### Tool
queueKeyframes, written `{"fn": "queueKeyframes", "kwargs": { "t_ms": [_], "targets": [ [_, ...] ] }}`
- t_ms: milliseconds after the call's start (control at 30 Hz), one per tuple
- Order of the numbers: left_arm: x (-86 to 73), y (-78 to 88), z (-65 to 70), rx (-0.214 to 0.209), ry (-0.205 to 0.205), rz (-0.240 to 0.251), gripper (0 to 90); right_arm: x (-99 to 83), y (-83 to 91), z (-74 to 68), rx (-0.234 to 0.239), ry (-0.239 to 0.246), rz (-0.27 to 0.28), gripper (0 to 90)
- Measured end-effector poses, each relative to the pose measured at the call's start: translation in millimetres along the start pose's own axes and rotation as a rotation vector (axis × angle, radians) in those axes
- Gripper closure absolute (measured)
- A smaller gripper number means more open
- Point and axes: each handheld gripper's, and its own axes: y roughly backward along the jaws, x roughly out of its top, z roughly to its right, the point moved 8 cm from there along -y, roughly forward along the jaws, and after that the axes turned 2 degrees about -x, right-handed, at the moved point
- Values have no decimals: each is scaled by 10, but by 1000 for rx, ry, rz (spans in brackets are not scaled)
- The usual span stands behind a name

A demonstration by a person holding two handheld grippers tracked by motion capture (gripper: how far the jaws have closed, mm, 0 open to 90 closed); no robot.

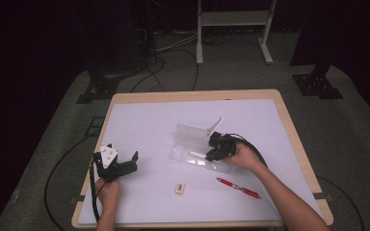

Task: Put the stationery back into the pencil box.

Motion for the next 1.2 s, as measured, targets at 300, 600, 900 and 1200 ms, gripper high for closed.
{"fn": "queueKeyframes", "kwargs": {
  "t_ms": [300,600,900,1200],
  "targets": [
    [-1,0,2,0,-3,-1,0,-2,59,13,8,-13,30,713],
    [-1,-1,3,1,-5,-2,0,-19,262,-9,-7,-10,83,691],
    [-1,-1,3,1,-5,-2,0,-72,377,-22,-6,-22,105,656],
    [-2,-1,5,1,-6,-3,0,-159,554,-68,-19,-27,123,588]
  ]
}}
